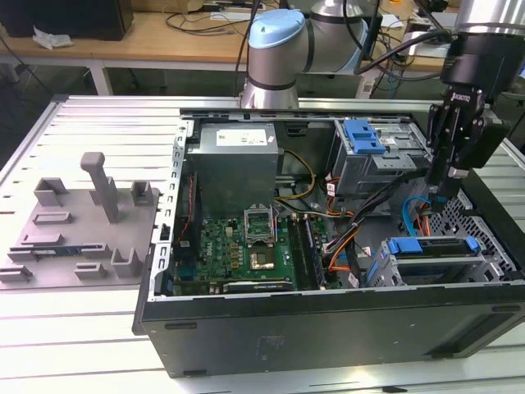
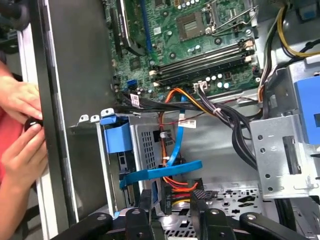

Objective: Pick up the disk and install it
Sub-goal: 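Insert the first disk wire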

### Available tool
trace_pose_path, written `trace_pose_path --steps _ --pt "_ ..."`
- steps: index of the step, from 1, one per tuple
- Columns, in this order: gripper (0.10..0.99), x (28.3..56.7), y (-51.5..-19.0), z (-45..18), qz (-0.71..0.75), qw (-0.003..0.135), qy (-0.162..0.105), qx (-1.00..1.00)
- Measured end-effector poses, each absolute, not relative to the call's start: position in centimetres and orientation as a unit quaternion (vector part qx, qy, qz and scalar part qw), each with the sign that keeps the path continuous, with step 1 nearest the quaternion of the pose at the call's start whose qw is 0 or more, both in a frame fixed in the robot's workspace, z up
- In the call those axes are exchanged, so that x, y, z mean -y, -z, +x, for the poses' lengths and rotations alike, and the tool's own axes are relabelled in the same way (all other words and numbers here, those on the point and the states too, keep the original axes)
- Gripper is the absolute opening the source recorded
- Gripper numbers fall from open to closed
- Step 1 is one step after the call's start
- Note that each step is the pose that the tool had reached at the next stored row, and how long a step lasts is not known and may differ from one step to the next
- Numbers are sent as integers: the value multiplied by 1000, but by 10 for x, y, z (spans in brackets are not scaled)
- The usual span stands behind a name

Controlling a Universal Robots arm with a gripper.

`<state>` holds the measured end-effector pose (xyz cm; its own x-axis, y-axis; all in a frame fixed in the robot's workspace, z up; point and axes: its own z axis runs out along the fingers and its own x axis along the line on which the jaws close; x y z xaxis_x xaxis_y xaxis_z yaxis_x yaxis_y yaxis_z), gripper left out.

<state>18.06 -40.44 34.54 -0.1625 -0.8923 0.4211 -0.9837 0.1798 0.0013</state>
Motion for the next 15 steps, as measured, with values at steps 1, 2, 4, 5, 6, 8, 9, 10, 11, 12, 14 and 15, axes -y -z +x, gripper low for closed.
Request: trace_pose_path --steps 1,2,4,5,6,8,9,10,11,12,14,15 --pt "439 403 -345 181 625 168 -140 749" --pt "439 402 -344 181 624 170 -142 749" --pt "439 399 -342 180 624 171 -143 749" --pt "439 398 -341 180 624 170 -144 749" --pt "439 398 -341 179 626 170 -144 747" --pt "439 397 -341 179 632 169 -147 742" --pt "439 397 -341 179 637 167 -149 738" --pt "439 397 -341 179 639 164 -151 736" --pt "439 397 -341 174 639 160 -155 736" --pt "439 397 -341 171 638 158 -157 737" --pt "439 397 -340 171 638 158 -157 737" --pt "439 398 -340 171 638 158 -158 737"
